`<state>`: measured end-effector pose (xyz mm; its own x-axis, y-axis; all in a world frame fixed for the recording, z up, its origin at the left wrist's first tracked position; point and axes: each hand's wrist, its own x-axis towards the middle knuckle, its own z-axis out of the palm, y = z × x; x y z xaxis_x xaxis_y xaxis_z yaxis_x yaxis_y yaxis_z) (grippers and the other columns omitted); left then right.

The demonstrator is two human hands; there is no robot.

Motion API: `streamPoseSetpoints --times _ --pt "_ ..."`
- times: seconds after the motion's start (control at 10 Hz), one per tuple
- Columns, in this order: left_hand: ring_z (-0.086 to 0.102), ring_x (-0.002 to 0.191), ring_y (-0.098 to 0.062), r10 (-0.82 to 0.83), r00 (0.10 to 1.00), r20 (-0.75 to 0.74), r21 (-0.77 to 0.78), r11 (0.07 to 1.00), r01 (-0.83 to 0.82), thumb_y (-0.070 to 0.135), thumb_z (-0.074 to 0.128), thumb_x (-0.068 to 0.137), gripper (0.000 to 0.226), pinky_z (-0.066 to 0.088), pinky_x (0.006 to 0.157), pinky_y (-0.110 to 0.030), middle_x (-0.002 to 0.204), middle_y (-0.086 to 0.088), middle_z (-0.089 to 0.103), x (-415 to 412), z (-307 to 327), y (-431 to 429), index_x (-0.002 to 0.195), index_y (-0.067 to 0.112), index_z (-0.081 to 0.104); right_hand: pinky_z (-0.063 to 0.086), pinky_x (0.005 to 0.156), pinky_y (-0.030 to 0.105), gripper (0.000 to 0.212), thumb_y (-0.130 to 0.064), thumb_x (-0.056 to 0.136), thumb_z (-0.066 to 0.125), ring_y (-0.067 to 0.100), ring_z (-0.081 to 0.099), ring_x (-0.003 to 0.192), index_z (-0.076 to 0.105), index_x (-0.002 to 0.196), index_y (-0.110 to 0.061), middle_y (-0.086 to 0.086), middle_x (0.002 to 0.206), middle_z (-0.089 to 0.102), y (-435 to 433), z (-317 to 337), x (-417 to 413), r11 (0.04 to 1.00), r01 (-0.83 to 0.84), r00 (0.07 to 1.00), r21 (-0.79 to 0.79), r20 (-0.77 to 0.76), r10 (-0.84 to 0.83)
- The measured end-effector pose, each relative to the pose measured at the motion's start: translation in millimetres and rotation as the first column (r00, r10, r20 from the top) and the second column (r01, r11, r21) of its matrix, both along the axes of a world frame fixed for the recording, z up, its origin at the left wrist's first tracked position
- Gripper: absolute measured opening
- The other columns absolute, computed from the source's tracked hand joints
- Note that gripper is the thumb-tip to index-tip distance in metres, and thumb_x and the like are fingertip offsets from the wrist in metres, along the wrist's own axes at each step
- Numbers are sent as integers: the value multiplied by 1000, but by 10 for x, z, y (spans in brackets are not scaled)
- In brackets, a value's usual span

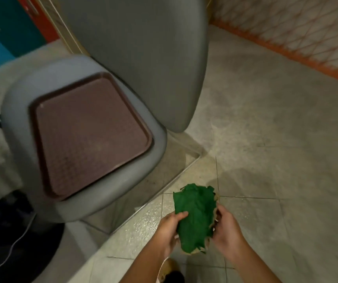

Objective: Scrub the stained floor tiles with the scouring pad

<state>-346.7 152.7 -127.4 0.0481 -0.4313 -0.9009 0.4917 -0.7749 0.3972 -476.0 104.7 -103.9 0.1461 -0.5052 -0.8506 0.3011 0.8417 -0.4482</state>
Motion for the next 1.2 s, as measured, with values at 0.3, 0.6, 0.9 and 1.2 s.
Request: streamPoseSetpoints --times 0.3,0.6,0.9,1.2 --pt "62 92 -22 84 931 354 -116 992 -45 2 62 87 26 52 81 -34 106 -9 64 944 1136 -29 112 5 53 55 68 35 21 -6 88 57 26 63 86 56 109 -2 13 99 65 -70 892 685 889 -443 886 -118 -207 414" --pt "57 93 -19 134 650 748 -78 990 -114 11 71 81 22 44 79 -26 98 -1 60 2232 1223 -462 96 15 55 49 87 43 26 0 83 61 30 61 97 60 109 0 15 107 64 -763 861 2186 645 -741 646 -187 -461 608" --pt "57 106 -29 -169 430 887 161 985 54 27 65 87 34 48 82 -37 122 -9 57 2984 955 -889 117 16 52 48 89 44 30 3 84 60 32 58 105 57 114 1 18 117 60 -1137 447 3068 697 -702 685 -144 -405 606" --pt "33 128 -32 -366 86 927 341 914 218 39 56 89 54 33 101 -46 137 -13 35 2619 1060 -768 135 14 41 50 59 25 28 -1 89 55 13 53 61 55 116 -6 7 80 58 -970 577 2293 822 -551 800 -145 -371 472"
